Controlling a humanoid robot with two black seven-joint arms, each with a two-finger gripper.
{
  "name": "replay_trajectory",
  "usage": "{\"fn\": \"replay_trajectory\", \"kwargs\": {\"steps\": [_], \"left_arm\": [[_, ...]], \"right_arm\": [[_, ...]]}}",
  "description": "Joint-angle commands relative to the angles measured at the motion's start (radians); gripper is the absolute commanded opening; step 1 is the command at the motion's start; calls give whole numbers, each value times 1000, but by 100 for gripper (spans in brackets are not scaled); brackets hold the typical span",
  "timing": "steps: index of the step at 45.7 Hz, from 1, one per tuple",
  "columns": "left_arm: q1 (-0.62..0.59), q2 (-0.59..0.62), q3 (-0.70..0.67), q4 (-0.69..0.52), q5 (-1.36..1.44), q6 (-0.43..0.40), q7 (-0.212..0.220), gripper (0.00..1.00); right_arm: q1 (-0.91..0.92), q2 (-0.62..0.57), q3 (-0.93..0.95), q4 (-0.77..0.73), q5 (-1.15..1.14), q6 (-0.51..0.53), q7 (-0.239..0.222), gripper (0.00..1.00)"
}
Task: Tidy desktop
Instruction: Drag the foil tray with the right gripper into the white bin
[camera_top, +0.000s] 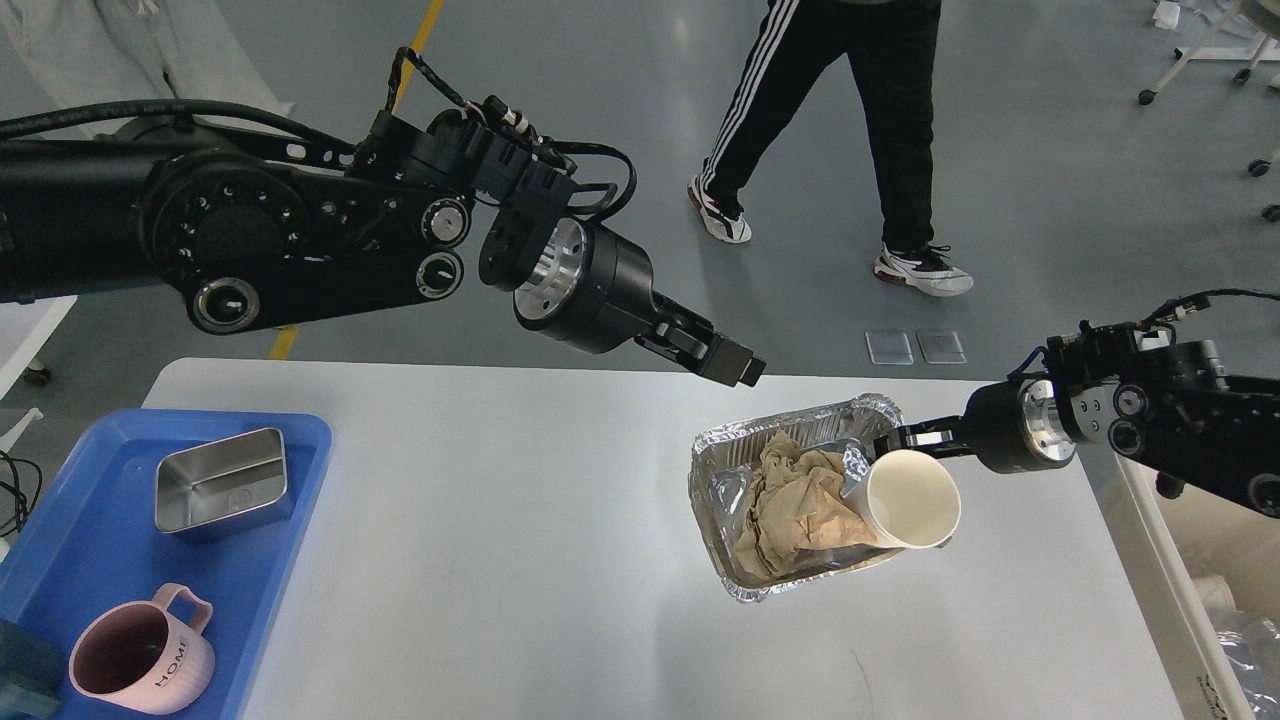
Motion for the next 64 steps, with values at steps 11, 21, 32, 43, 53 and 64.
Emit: {"fn": "replay_trajectory", "kwargs": {"steps": [11,21,32,43,53,64], "left_arm": [[66,0,-25,83,-89,161,0,70],[178,-3,-94,162,-138,297,3,75],[348,-9,-234,246,-178,532,3,79],[497,-88,-380,366,-265,753,3,85],[615,-177,-554,455,-325,897,3,85],[721,-230,-743,464,-331,888,-6,87]], "right_arm": [[-24,-102,-2,-54,12,19,0,0],[-73,-182,-2,-141,145,16,2,0],[-127,-257,0,-248,288,10,2,0],[-217,-268,0,-431,452,10,2,0],[-334,-260,0,-581,601,11,2,0],[-515,-224,1,-782,794,18,0,0]]}}
